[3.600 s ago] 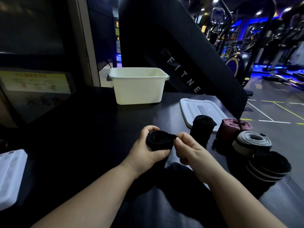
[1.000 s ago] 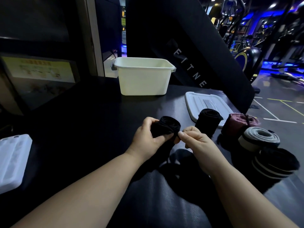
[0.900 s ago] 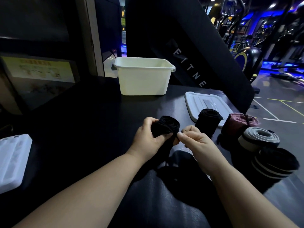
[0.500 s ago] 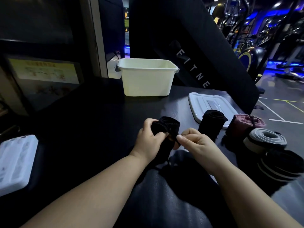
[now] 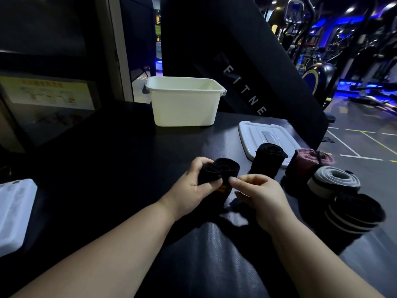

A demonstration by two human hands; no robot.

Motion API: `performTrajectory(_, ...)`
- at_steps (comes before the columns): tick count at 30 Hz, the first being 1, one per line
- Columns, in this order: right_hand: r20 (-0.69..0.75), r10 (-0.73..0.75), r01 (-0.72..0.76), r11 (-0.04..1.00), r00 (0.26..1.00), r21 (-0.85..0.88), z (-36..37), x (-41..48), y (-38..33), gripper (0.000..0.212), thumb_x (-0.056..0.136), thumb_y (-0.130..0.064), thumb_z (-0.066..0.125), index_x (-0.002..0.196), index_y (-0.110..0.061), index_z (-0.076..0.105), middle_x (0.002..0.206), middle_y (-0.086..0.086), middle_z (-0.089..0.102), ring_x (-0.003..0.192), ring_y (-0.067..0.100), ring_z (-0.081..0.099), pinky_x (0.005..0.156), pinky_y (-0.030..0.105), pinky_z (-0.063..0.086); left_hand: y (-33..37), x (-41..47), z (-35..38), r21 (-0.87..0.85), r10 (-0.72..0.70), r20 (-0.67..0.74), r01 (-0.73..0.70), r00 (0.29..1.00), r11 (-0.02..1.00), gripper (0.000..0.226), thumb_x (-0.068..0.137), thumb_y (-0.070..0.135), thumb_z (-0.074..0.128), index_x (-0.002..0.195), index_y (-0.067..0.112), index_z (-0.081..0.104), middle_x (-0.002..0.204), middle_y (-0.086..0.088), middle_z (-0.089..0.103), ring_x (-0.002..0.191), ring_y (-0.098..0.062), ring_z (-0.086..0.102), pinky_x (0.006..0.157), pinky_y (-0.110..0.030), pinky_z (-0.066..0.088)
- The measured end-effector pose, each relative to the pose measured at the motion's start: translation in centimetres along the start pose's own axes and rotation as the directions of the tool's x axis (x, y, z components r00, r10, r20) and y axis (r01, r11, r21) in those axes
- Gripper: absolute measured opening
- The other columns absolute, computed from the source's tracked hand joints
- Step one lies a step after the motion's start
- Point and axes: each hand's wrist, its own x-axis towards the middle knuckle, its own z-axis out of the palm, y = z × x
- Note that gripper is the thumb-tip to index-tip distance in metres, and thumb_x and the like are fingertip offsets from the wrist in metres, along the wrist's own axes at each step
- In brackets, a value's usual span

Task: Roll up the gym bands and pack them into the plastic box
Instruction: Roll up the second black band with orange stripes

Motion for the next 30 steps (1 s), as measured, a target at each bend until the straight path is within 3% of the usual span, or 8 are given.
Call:
performTrajectory(3, 0.029, -0.024, 0.022, 0.999, 0.999, 0.042, -0.4, 0.4, 0.4, 0.052, 0.046, -0.012, 0.092, 0.089, -0.008, 0.063, 0.078, 0.006, 0.066, 0.076, 0.023, 0.063, 0.077, 0.04, 0.049, 0.0, -0.1, 0.0, 0.012, 0.017, 0.038, -0.018, 0.999, 1.0, 0.038, 0.084, 0.028, 0.064, 0.117, 0.018, 0.047, 0.097, 0.006, 0.06, 0.09, 0.002, 0.057, 0.088, -0.023, 0.048)
performTrajectory(6, 0.223, -0.053, 0.019, 0.989, 0.973, 0.15, -0.4, 0.5, 0.5, 0.058, 0.067, -0.004, 0.078, 0.121, -0.017, 0.061, 0.114, 0.007, 0.068, 0.104, 0.025, 0.066, 0.092, 0.042, 0.051, 0.1, -0.2, 0.0, 0.029, 0.003, 0.093, -0.006, 0.996, 1.0, 0.033, 0.095, 0.015, 0.061, 0.121, 0.014, 0.042, 0.101, 0.005, 0.057, 0.09, 0.007, 0.055, 0.086, -0.017, 0.046)
performTrajectory(8, 0.358, -0.035, -0.046, 0.975, 0.933, 0.216, -0.3, 0.5, 0.3, 0.057, 0.076, -0.001, 0.069, 0.129, -0.017, 0.057, 0.116, 0.01, 0.068, 0.103, 0.024, 0.066, 0.09, 0.036, 0.052, 0.0, -0.1, 0.2, 0.079, -0.005, 0.096, -0.002, 0.995, 0.997, 0.038, 0.094, 0.025, 0.061, 0.125, 0.022, 0.04, 0.111, 0.003, 0.051, 0.1, 0.009, 0.05, 0.09, -0.012, 0.041)
performTrajectory(11, 0.399, -0.052, -0.025, 0.982, 0.915, 0.186, -0.2, 0.4, 0.3, 0.05, 0.08, -0.003, 0.065, 0.128, -0.014, 0.057, 0.111, 0.011, 0.068, 0.098, 0.021, 0.066, 0.084, 0.029, 0.054, 0.1, -0.1, 0.4, 0.189, -0.023, 0.036, 0.016, 0.999, 0.982, 0.038, 0.09, 0.04, 0.061, 0.121, 0.039, 0.039, 0.12, 0.012, 0.04, 0.116, -0.002, 0.035, 0.098, -0.018, 0.029)
performTrajectory(14, 0.356, -0.067, 0.019, 0.991, 0.932, 0.136, -0.2, 0.4, 0.5, 0.051, 0.075, -0.008, 0.064, 0.126, -0.013, 0.056, 0.116, 0.014, 0.066, 0.104, 0.023, 0.064, 0.088, 0.031, 0.053, 0.6, -0.1, -0.2, 0.284, 0.233, -0.078, -0.202, 0.969, 0.937, 0.035, 0.079, 0.04, 0.064, 0.108, 0.04, 0.044, 0.106, 0.022, 0.042, 0.1, 0.002, 0.041, 0.088, -0.008, 0.031)
performTrajectory(17, 0.362, -0.055, 0.011, 0.992, 0.931, 0.122, -0.2, 0.3, 0.6, 0.049, 0.073, -0.007, 0.064, 0.122, -0.012, 0.059, 0.117, 0.017, 0.066, 0.11, 0.028, 0.062, 0.099, 0.039, 0.049, 1.0, 0.0, -1.8, 0.313, 0.344, -0.005, -0.325, 0.939, 0.892, 0.037, 0.072, 0.034, 0.068, 0.107, 0.029, 0.058, 0.105, 0.011, 0.054, 0.098, -0.004, 0.051, 0.084, -0.011, 0.04)
performTrajectory(22, 0.392, -0.031, -0.01, 0.995, 0.919, 0.102, -0.1, 0.5, 0.6, 0.047, 0.072, -0.005, 0.063, 0.119, -0.013, 0.062, 0.11, 0.014, 0.068, 0.108, 0.029, 0.062, 0.102, 0.041, 0.046, 2.1, 0.6, -3.7, 0.362, 0.276, 0.19, -0.329, 0.942, 0.872, 0.034, 0.07, 0.029, 0.069, 0.104, 0.03, 0.065, 0.108, 0.014, 0.053, 0.104, -0.012, 0.054, 0.087, -0.015, 0.042)
performTrajectory(30, 0.437, -0.04, 0.021, 0.999, 0.899, 0.049, 0.2, 0.9, 0.2, 0.056, 0.073, -0.004, 0.061, 0.125, -0.024, 0.061, 0.118, 0.014, 0.066, 0.111, 0.03, 0.062, 0.104, 0.045, 0.045, 2.7, 1.4, -3.9, 0.435, 0.195, 0.23, -0.28, 0.954, 0.856, 0.029, 0.069, 0.025, 0.067, 0.092, 0.037, 0.056, 0.104, 0.018, 0.046, 0.096, -0.007, 0.052, 0.082, -0.023, 0.045)
